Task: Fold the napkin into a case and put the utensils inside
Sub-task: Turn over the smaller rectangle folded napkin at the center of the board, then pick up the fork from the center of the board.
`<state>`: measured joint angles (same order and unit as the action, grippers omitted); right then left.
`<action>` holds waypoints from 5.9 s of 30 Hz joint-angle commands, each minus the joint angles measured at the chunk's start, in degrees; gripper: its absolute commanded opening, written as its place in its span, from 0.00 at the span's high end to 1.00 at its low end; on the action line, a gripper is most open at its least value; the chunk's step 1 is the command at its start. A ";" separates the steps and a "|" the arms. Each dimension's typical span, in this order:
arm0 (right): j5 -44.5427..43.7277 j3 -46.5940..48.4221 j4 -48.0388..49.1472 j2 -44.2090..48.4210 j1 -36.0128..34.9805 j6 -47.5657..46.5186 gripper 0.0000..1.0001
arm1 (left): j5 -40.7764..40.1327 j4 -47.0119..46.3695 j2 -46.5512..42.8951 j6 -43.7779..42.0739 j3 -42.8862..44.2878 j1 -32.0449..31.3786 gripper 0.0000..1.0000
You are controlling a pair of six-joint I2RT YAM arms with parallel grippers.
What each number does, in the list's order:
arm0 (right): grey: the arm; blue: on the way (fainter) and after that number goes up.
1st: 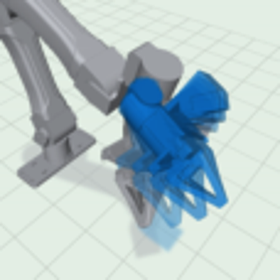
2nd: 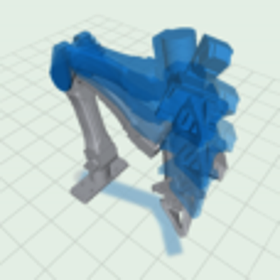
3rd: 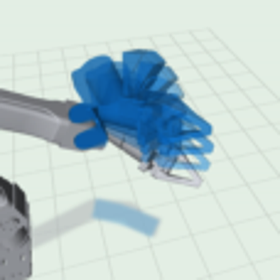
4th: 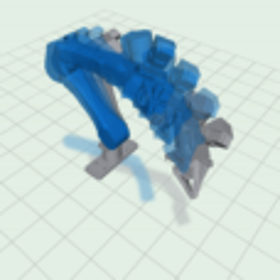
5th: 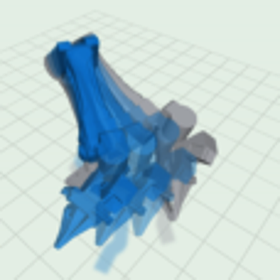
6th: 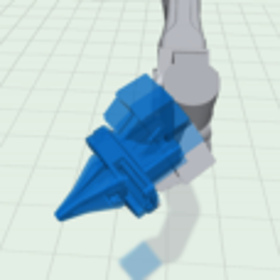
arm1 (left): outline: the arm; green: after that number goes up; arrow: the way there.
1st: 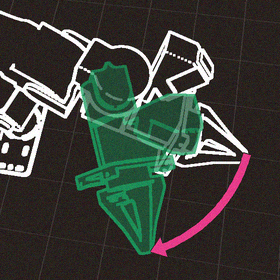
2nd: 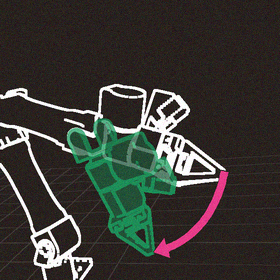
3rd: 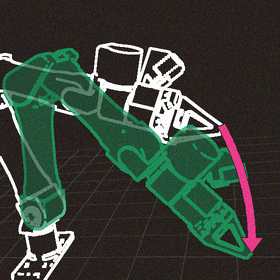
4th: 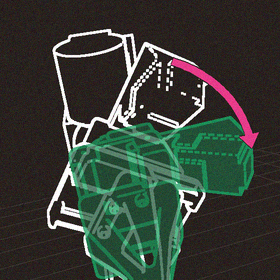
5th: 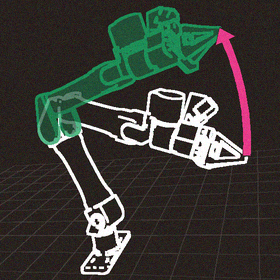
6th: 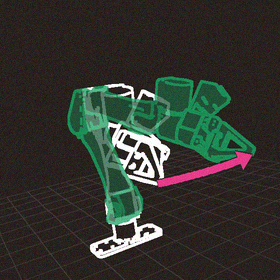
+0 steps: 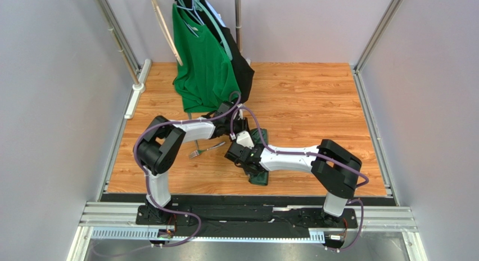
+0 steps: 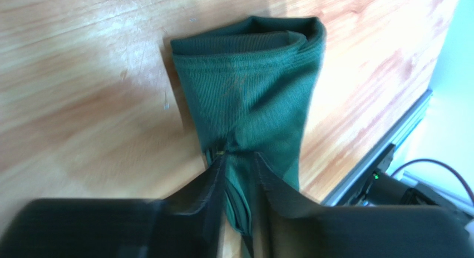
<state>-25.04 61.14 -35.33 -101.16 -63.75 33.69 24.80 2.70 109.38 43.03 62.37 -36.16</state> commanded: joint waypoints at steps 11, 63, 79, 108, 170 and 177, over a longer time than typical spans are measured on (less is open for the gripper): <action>12.53 -8.58 10.96 13.79 4.06 3.14 1.00 | -0.01 8.10 -26.57 1.36 -7.87 7.15 0.41; 22.66 -19.48 31.01 22.59 5.91 0.75 1.00 | -11.69 22.24 -9.71 -0.92 0.56 -0.93 1.00; 44.63 -26.86 75.13 7.83 5.21 16.66 1.00 | -36.11 43.88 -15.00 -1.89 9.52 -3.29 1.00; 40.71 -48.58 56.95 26.87 14.70 13.68 0.56 | -57.75 67.87 16.81 8.39 46.77 -18.33 0.96; 51.84 -1.91 33.84 4.84 31.49 -4.16 0.86 | -28.83 33.86 -11.56 -12.27 4.96 -7.43 0.98; 52.81 -2.52 33.75 2.82 34.03 -4.34 0.89 | -29.72 33.60 -9.72 -11.91 3.90 -9.36 0.98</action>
<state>26.02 57.45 -3.57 -97.03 -31.07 30.44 -3.99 37.85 98.63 31.14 66.39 -44.03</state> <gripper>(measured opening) 0.113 0.022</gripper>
